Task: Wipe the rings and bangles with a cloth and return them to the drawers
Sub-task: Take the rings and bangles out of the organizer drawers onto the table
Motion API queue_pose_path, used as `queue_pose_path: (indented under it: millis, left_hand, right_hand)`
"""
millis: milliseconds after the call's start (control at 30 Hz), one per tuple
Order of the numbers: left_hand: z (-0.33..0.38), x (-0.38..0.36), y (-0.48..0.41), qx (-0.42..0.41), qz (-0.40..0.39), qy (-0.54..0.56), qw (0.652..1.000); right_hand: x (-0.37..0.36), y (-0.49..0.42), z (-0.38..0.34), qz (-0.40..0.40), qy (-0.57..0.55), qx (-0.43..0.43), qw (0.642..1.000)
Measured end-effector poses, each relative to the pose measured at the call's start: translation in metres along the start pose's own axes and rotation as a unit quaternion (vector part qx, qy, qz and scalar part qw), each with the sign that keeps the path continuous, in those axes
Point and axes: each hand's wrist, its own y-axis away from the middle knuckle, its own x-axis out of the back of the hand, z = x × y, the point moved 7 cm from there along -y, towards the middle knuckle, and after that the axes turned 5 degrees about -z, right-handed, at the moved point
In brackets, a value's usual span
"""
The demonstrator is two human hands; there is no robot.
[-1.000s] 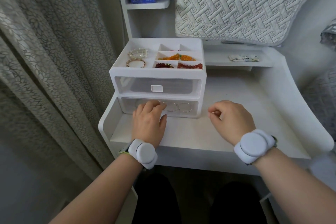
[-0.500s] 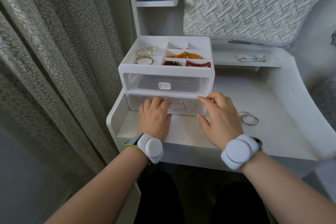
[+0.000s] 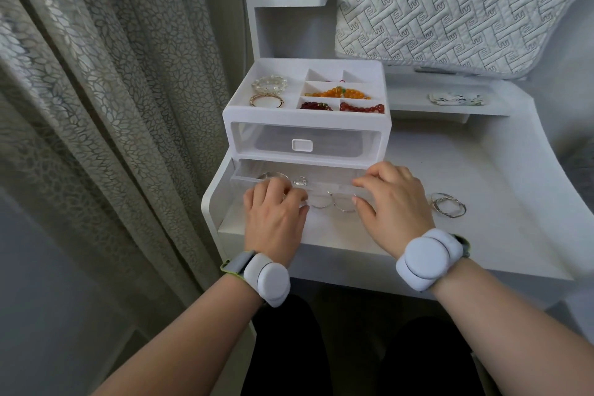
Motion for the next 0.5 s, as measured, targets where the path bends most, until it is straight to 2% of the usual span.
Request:
queue_pose_path:
  millis: [367,500]
  left_hand:
    - [-0.005,0.008,0.012,-0.022,0.006,0.030,0.999]
    - [-0.006,0.009,0.012,-0.028,-0.001,0.031,0.999]
  right_hand:
    - [0.003,0.003,-0.015,-0.023,-0.038,0.043,0.998]
    - [0.003,-0.001,-0.012,-0.051,-0.066,0.024,0.996]
